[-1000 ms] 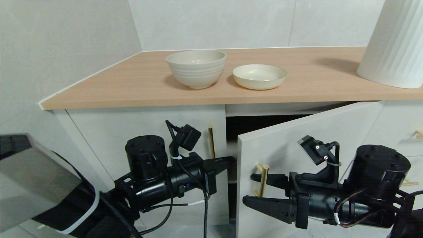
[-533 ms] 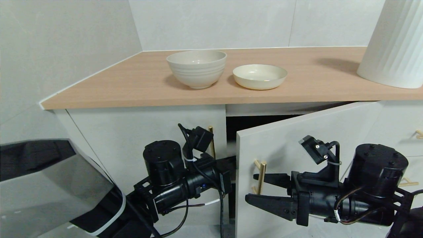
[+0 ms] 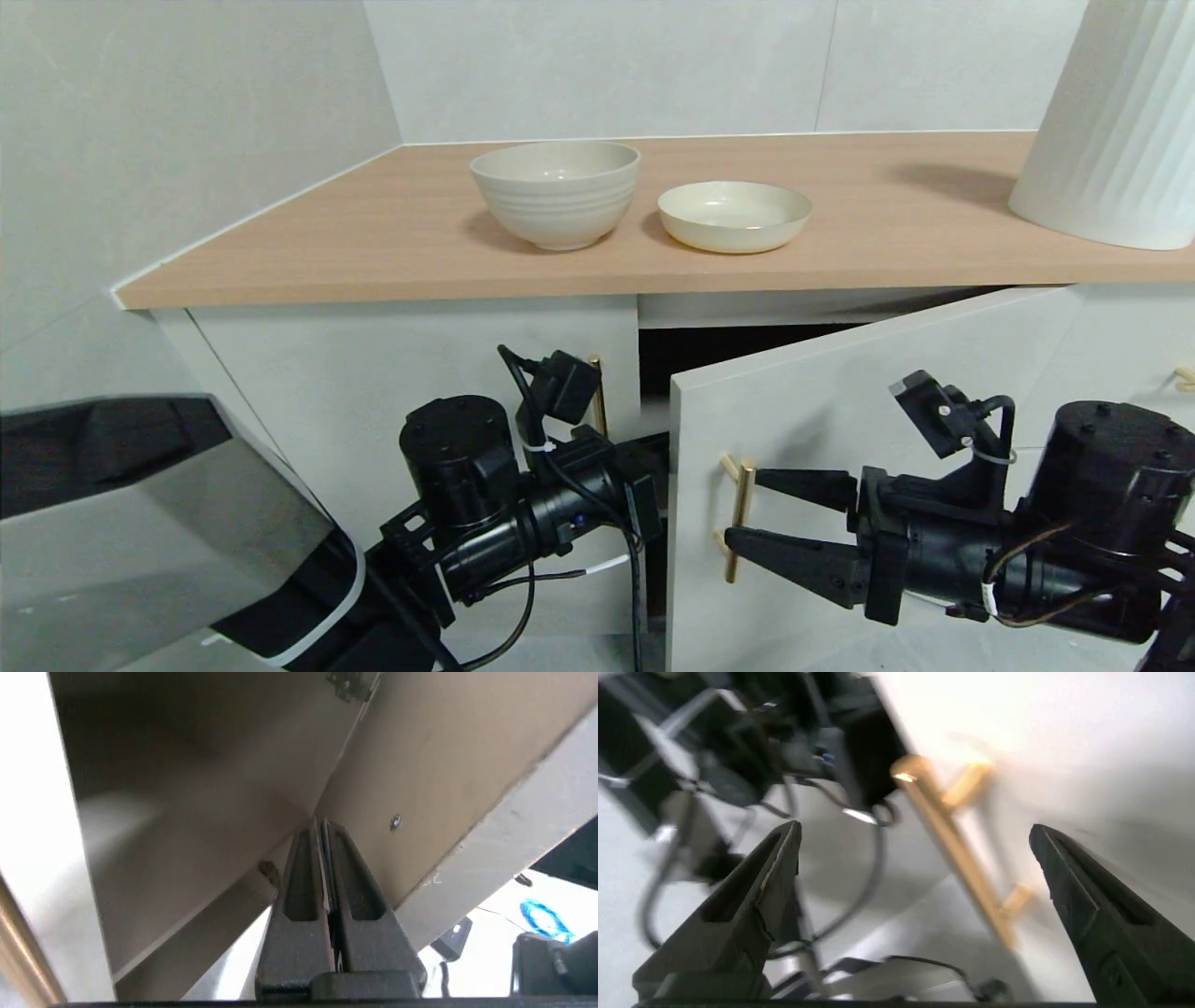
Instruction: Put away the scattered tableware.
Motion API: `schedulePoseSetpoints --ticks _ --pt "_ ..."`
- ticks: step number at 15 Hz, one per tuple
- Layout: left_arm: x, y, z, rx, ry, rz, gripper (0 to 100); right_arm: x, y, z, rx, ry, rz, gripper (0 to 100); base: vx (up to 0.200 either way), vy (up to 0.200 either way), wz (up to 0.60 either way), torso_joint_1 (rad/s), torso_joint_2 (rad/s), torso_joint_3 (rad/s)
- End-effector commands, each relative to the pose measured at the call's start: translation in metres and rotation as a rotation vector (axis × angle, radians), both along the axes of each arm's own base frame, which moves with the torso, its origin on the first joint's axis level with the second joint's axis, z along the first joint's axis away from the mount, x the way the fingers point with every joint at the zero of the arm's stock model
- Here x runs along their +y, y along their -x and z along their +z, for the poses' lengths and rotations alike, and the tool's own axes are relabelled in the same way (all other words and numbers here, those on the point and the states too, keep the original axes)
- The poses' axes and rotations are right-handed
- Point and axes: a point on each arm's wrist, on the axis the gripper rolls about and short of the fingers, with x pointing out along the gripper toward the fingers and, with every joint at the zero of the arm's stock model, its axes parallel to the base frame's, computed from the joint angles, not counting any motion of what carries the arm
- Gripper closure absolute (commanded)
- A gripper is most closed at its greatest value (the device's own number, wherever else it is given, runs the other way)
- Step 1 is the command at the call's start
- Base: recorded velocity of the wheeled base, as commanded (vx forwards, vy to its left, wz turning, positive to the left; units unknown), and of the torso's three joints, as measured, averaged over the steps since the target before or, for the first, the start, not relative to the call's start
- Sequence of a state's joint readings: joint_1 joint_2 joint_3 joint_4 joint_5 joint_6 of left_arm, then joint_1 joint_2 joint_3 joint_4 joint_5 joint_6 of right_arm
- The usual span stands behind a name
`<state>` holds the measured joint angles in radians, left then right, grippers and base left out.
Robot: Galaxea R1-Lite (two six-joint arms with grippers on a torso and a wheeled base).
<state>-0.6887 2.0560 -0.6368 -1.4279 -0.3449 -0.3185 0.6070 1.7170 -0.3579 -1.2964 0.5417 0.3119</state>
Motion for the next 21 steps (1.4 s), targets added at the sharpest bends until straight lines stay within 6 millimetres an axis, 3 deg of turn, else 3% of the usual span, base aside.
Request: schedulePoseSetpoints --ticks 1,7,11,17,21 --pt "0.000 0.000 0.002 -0.002 0.004 -0.002 100 -0.009 0.011 0.001 -0.035 0.024 -0.049 0 0.000 0.000 0.00 0.000 0.00 0.000" --pt "-0.003 -0.002 0.001 -0.007 0.007 -0.072 100 -0.028 0.055 0.014 -0.096 0.241 -0.385 0 0.000 0.000 0.00 0.000 0.00 0.000" --pt "-0.011 -0.011 0.017 -0.035 0.027 -0.094 100 -0.040 0.080 0.027 -0.021 0.341 -0.335 0 0.000 0.000 0.00 0.000 0.00 0.000" --pt "-0.017 0.003 0.002 0.016 -0.015 -0.132 100 -0.041 0.081 0.026 -0.004 0.363 -0.325 0 0.000 0.000 0.00 0.000 0.00 0.000" --pt "-0.020 0.006 0.002 0.016 -0.015 -0.143 100 -0.041 0.081 0.024 0.001 0.369 -0.324 0 -0.200 0.000 0.00 0.005 0.00 0.004"
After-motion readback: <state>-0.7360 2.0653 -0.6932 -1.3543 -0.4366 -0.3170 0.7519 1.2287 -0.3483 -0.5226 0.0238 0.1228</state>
